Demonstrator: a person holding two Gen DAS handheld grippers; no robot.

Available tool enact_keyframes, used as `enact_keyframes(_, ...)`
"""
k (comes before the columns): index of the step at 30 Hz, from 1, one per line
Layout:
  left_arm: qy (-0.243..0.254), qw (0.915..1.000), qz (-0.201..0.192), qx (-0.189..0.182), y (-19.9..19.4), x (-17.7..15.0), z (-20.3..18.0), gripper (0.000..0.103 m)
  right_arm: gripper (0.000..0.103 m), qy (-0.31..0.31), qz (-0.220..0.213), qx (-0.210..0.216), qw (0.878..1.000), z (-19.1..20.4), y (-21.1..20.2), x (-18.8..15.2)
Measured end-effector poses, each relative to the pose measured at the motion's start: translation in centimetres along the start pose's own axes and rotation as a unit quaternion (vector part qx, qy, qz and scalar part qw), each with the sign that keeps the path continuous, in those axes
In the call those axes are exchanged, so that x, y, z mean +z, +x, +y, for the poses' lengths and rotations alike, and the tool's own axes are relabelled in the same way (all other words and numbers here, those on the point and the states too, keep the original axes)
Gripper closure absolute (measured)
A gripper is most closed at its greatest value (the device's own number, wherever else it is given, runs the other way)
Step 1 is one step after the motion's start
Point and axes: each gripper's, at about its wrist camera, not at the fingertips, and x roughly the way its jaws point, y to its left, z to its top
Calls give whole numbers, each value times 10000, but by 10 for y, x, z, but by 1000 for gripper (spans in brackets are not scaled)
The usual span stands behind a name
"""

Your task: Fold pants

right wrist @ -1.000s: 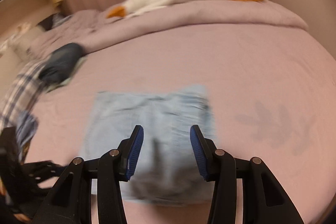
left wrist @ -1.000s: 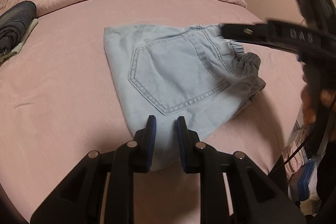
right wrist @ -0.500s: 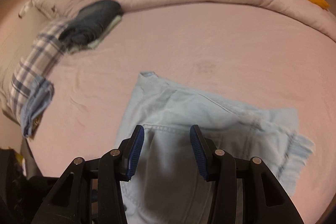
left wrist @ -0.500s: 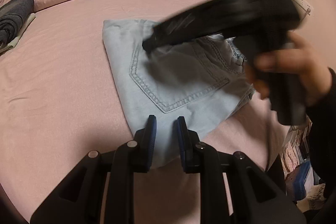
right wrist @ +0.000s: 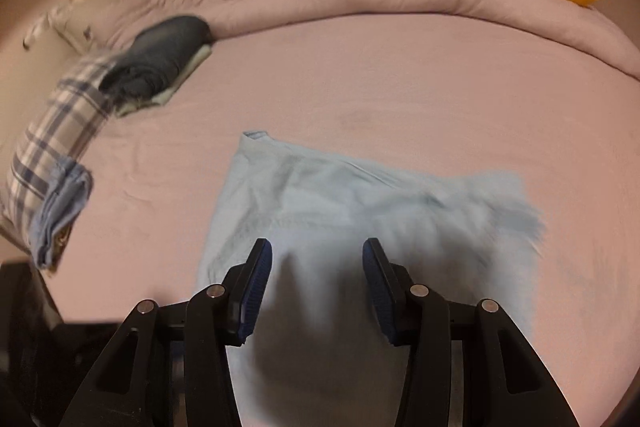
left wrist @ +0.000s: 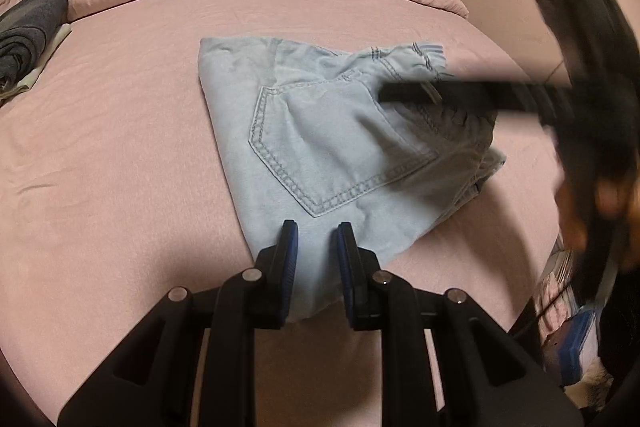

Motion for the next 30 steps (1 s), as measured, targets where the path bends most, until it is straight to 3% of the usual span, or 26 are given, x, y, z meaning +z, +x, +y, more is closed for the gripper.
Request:
enact_keyframes(3,-93,9999,-101,-53,-5,14,5,83,55,-22,-10,36,10000,-4,-18,-29)
enact_keyframes(6,-111,9994,-298,131,-6,33,12,83,55,-193,191,131,9995,-8,-14,-50)
enact_keyframes(8,-124,9989,-361,287,4,51,21,83,55,-436,180,-59,9989,-3,-8,-61)
enact_keyframes(12,-442,9972,-109,590,39,81,47,79,50,-574,189,-354,9975,5,-3,-52)
enact_keyframes(15,-711,9960,298,455,65,93,64,69,50,-573,190,-353,9976,5,-2,-51)
enact_keyframes(24,-719,9963,109,459,46,82,59,68,49,-440,106,-193,9988,1,-4,-58)
enact_keyframes(27,-546,9973,-49,496,29,71,47,70,49,22,-72,149,9999,-12,-13,-58)
enact_keyframes(30,-341,9985,-28,438,16,53,33,69,49,606,-518,445,9958,-34,-34,-53)
